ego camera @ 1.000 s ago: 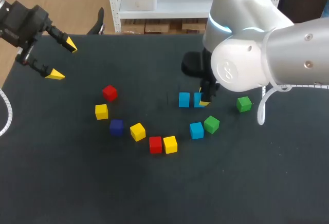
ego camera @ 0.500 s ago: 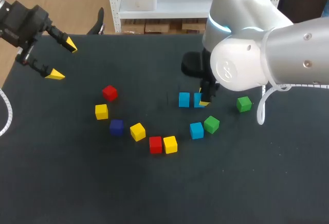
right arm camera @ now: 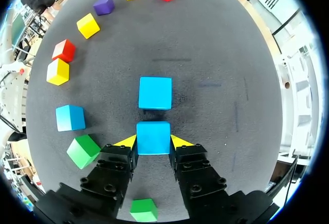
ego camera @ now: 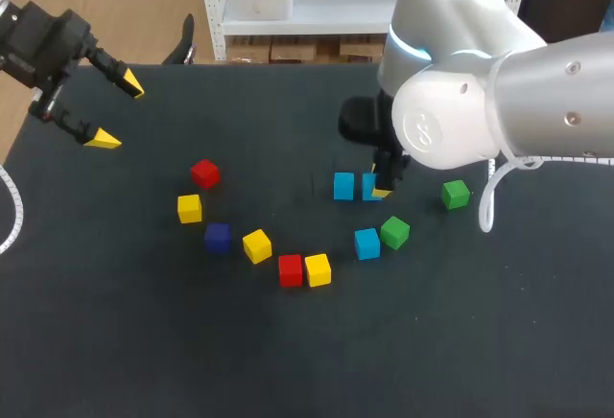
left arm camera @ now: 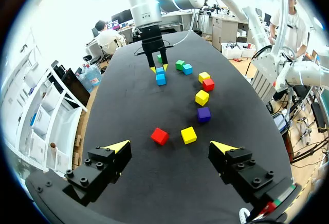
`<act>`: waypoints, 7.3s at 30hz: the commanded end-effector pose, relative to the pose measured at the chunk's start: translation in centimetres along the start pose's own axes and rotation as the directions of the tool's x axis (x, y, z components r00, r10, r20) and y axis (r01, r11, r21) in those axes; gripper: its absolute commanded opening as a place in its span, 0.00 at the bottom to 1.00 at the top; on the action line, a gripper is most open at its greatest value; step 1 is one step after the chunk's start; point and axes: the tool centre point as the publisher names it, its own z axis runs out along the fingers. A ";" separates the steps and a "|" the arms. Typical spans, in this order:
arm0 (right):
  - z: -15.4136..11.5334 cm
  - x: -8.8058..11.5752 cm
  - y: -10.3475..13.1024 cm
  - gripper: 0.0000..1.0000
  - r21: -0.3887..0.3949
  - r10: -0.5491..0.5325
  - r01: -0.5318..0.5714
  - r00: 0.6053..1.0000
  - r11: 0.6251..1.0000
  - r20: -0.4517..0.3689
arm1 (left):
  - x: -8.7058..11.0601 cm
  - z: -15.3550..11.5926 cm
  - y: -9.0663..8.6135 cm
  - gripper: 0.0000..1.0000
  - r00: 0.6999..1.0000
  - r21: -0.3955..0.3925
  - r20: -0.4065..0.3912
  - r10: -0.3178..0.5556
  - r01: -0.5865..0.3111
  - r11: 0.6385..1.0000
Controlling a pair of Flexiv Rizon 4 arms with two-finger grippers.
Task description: Place the blue cubes, place green cubes on the blue cubes, place the yellow cubes on the green cubes, then place the red cubes on the yellow cubes, and place purple cube on the red cubes.
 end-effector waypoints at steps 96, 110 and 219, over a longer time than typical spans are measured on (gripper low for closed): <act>-10.3 17.4 1.1 1.00 -0.054 0.014 0.007 0.924 0.999 0.383 | 0.1 0.0 -0.1 1.00 1.000 -0.002 0.001 0.003 -0.003 1.000; -10.3 17.4 1.1 1.00 -0.054 0.014 0.007 0.924 0.999 0.383 | 0.1 0.0 -0.1 1.00 1.000 -0.002 0.001 0.003 -0.003 1.000; -10.3 17.4 1.1 1.00 -0.054 0.014 0.007 0.924 0.999 0.383 | -15.5 28.4 -2.4 0.88 0.603 0.520 -0.084 0.794 -0.653 0.551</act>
